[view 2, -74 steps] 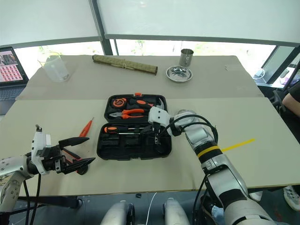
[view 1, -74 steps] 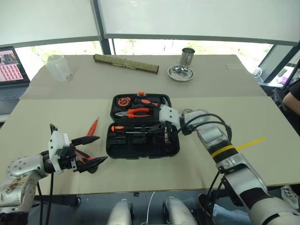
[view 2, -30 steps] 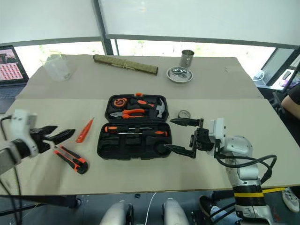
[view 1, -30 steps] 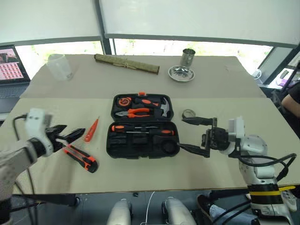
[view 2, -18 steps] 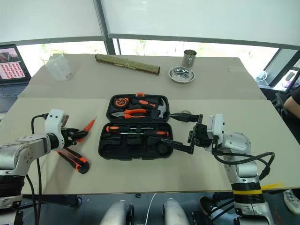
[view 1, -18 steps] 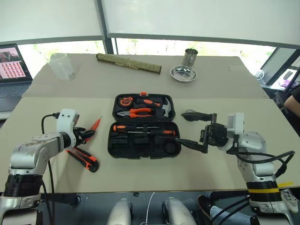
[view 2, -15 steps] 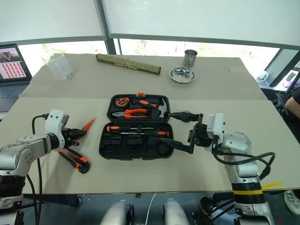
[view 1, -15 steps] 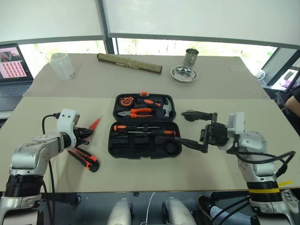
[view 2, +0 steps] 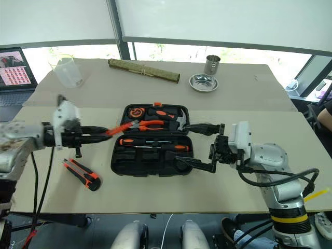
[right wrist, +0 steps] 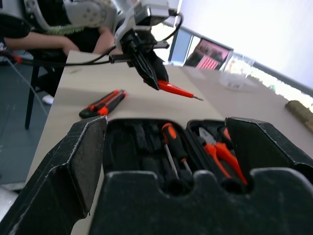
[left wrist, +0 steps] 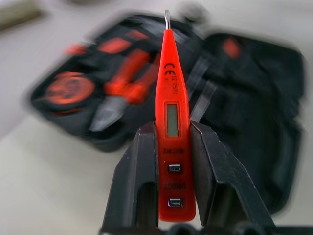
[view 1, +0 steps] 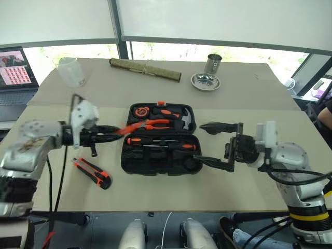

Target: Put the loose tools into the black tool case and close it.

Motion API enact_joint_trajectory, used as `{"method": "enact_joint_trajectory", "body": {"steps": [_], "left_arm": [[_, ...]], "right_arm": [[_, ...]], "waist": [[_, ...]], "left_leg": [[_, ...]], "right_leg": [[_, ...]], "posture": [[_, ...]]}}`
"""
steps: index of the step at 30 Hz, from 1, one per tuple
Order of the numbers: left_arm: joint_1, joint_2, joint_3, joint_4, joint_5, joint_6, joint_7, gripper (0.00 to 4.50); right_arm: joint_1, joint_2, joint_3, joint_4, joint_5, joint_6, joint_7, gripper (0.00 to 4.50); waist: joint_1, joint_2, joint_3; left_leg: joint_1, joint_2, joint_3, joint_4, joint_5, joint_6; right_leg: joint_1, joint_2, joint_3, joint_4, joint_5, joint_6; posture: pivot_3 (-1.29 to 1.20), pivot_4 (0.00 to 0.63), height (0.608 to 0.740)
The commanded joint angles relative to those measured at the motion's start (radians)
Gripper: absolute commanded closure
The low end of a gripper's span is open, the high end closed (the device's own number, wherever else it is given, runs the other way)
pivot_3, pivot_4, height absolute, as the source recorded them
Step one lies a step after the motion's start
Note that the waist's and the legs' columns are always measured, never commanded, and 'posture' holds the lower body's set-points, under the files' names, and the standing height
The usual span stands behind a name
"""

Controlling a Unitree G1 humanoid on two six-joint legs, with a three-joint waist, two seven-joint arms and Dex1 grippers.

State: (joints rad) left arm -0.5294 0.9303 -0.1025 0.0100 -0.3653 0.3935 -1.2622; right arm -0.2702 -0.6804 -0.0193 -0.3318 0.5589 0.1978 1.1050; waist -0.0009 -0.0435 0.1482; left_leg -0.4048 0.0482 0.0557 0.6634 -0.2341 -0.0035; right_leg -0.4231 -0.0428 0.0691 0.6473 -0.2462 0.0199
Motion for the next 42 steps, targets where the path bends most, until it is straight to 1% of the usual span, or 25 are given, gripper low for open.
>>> {"method": "enact_joint_trajectory", "body": {"steps": [1, 4, 9, 21, 32, 37, 39, 40, 41, 42], "left_arm": [[-0.073, -0.016, -0.119, 0.028, 0.103, -0.042, -0.078, 4.06], [-0.100, -0.030, -0.175, 0.079, 0.167, -0.056, -0.094, 4.06], [-0.111, -0.059, -0.210, 0.120, 0.242, -0.073, -0.069, 4.06], [-0.142, -0.138, -0.206, 0.130, 0.277, -0.071, -0.070, 4.06], [-0.181, -0.097, -0.296, 0.136, 0.393, -0.001, -0.123, 4.06], [-0.169, -0.104, -0.299, 0.129, 0.366, -0.011, -0.172, 4.06], [-0.167, -0.125, -0.274, 0.134, 0.347, -0.010, -0.153, 4.06], [-0.170, -0.138, -0.257, 0.144, 0.336, -0.055, -0.145, 3.06], [-0.172, -0.154, -0.236, 0.155, 0.326, -0.096, -0.129, 2.85], [-0.172, -0.163, -0.222, 0.159, 0.320, -0.125, -0.119, 2.46]], "right_arm": [[-0.031, -0.050, 0.018, -0.002, -0.032, 0.068, -0.001, 0.00], [-0.050, -0.057, 0.032, 0.015, -0.046, 0.072, 0.010, 0.00], [-0.058, -0.045, 0.040, 0.031, -0.057, 0.053, 0.015, 0.00], [-0.023, -0.020, 0.039, 0.044, -0.076, 0.020, 0.039, 0.00], [-0.027, -0.006, 0.042, 0.043, -0.079, 0.029, 0.039, 0.00], [-0.030, 0.003, 0.043, 0.055, -0.089, 0.020, 0.037, 0.00], [-0.030, 0.008, 0.043, 0.058, -0.091, 0.018, 0.038, 0.00], [-0.030, 0.011, 0.044, 0.059, -0.092, 0.017, 0.039, 0.00], [-0.029, 0.015, 0.045, 0.061, -0.091, 0.017, 0.041, 0.00], [-0.027, 0.016, 0.044, 0.059, -0.090, 0.017, 0.043, 0.00]], "waist": [[-0.003, 0.000, 0.000], [-0.013, 0.000, 0.000], [-0.012, 0.000, 0.000], [-0.008, 0.000, 0.000], [-0.014, 0.000, 0.000], [-0.017, 0.000, 0.000], [-0.018, 0.000, 0.000], [-0.017, 0.000, 0.000], [-0.015, 0.000, 0.000], [-0.013, 0.000, 0.000]], "left_leg": [[-0.001, 0.000, 0.000, 0.000, 0.000, 0.000], [-0.001, 0.000, -0.001, 0.000, 0.000, 0.000], [-0.001, 0.001, -0.002, 0.001, 0.000, 0.001], [-0.002, 0.000, -0.003, 0.006, -0.001, 0.002], [-0.002, 0.000, -0.003, 0.006, -0.001, 0.002], [-0.001, 0.001, -0.003, 0.006, -0.001, 0.002], [-0.001, 0.001, -0.003, 0.006, -0.001, 0.002], [-0.001, 0.001, -0.003, 0.006, -0.001, 0.002], [-0.001, 0.001, -0.003, 0.006, -0.001, 0.002], [-0.001, 0.001, -0.003, 0.006, -0.001, 0.002]], "right_leg": [[0.000, 0.000, 0.000, 0.000, 0.000, 0.000], [-0.001, 0.001, 0.000, 0.000, 0.000, 0.000], [-0.001, 0.001, 0.000, 0.000, 0.000, 0.000], [0.000, 0.001, 0.000, 0.001, 0.000, 0.002], [0.001, 0.001, 0.000, 0.002, 0.000, 0.002], [0.001, 0.001, 0.000, 0.002, 0.000, 0.002], [0.001, 0.001, 0.000, 0.002, 0.000, 0.002], [0.001, 0.001, 0.000, 0.002, 0.000, 0.002], [0.001, 0.001, 0.000, 0.002, 0.000, 0.002], [0.001, 0.001, 0.000, 0.002, 0.000, 0.002]], "posture": [[0.00, 0.150, 0.740], [0.00, 0.150, 0.740], [0.00, 0.150, 0.740], [0.00, 0.150, 0.740], [0.00, 0.150, 0.740], [0.00, 0.150, 0.740], [0.00, 0.150, 0.740], [0.00, 0.150, 0.740], [0.00, 0.150, 0.740], [0.00, 0.150, 0.740]]}}
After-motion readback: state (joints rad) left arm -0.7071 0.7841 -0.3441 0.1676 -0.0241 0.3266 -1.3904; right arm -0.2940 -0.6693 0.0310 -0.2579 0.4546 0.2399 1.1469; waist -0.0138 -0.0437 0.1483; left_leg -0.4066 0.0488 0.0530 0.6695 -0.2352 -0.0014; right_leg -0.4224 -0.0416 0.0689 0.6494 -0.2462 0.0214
